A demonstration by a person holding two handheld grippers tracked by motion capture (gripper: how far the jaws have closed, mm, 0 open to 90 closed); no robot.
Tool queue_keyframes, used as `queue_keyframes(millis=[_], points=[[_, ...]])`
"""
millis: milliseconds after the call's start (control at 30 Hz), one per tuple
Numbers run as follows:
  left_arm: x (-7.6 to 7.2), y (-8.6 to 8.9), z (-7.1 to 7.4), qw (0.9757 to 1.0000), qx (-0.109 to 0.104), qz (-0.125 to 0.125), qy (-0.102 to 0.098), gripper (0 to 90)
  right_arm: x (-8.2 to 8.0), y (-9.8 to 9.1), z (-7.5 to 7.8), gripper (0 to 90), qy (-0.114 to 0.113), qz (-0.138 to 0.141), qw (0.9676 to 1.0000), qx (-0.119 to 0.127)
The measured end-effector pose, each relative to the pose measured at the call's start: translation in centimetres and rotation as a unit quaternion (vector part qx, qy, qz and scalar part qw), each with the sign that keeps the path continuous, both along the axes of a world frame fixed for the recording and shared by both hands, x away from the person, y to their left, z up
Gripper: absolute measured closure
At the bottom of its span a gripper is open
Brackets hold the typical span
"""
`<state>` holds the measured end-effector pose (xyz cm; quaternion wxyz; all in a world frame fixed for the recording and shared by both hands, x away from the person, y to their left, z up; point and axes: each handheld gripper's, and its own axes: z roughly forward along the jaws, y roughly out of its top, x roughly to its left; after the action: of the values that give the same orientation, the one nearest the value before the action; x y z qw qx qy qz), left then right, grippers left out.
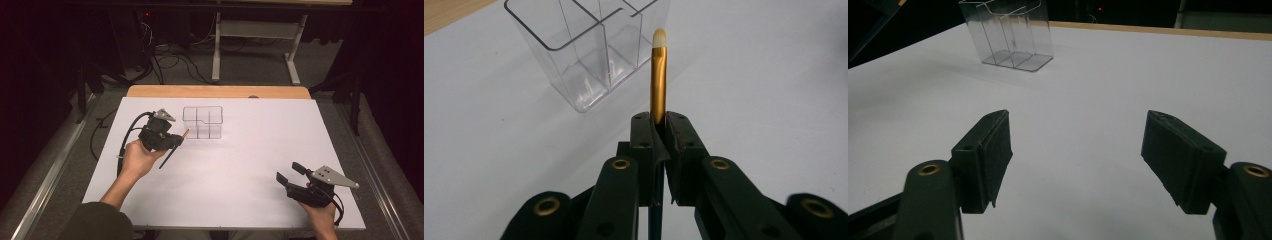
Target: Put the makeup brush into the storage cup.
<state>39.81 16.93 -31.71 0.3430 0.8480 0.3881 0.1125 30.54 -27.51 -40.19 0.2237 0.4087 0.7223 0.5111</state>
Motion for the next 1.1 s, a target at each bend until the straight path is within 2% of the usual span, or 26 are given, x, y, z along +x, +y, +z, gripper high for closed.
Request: queue_keyframes(millis=[233,633,1100], points=[[0.0,-0.1,0.4,0.9998,-0.015,0.000,-0.012,83.3,0.0,0.0,0.0,29.9,0.000,0.000,1.0000,0.000],[0.0,-0.3,0.8,0.9993,-0.025,-0.003,-0.027,83.3,0.0,0.0,0.0,29.9,0.001,0.000,1.0000,0.002],[0.1,-0.3,1.1,0.9979,-0.044,0.004,-0.048,83.3,0.0,0.0,0.0,29.9,0.001,0.000,1.0000,0.002]])
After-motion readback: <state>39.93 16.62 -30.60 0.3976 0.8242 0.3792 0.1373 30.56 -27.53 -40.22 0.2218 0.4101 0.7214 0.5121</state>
